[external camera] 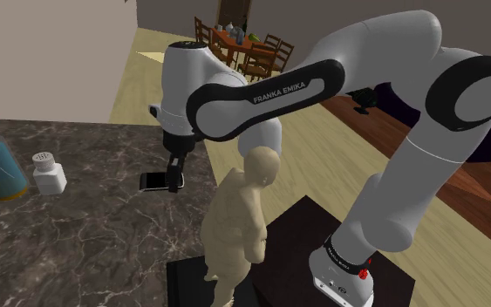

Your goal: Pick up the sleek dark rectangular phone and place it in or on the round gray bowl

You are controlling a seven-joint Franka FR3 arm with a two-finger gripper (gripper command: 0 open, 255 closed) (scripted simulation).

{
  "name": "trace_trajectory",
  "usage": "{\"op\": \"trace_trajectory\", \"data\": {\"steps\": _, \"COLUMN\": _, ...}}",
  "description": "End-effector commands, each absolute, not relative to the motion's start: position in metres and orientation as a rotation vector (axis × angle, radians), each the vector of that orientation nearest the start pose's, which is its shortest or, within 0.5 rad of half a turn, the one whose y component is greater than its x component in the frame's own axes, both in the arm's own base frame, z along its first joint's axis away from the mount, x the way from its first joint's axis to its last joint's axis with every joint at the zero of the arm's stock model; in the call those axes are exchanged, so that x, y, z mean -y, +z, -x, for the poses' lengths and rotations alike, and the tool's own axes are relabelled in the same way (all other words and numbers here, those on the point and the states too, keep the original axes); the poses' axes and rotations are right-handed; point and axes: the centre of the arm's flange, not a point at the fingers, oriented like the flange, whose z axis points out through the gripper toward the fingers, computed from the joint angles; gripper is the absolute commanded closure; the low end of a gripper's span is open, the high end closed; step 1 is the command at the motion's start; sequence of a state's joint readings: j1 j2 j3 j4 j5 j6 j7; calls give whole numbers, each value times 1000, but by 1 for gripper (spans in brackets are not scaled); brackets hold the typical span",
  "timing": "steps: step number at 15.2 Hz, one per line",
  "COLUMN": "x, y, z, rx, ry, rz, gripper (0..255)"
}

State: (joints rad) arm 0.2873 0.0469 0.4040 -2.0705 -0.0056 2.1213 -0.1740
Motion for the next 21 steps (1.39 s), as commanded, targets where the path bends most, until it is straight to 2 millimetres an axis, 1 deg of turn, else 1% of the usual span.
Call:
{"op": "trace_trajectory", "data": {"steps": 1, "x": -354, "y": 407, "z": -430, "rx": 1314, "ry": -7, "rz": 2837, "gripper": 0}}
{"op": "trace_trajectory", "data": {"steps": 7, "x": -354, "y": 407, "z": -430, "rx": 1314, "ry": -7, "rz": 2837, "gripper": 0}}
{"op": "trace_trajectory", "data": {"steps": 8, "x": -354, "y": 407, "z": -430, "rx": 1314, "ry": -7, "rz": 2837, "gripper": 255}}
{"op": "trace_trajectory", "data": {"steps": 17, "x": -354, "y": 407, "z": -430, "rx": 1314, "ry": -7, "rz": 2837, "gripper": 255}}
{"op": "trace_trajectory", "data": {"steps": 21, "x": -354, "y": 428, "z": -430, "rx": 1314, "ry": -7, "rz": 2837, "gripper": 255}}
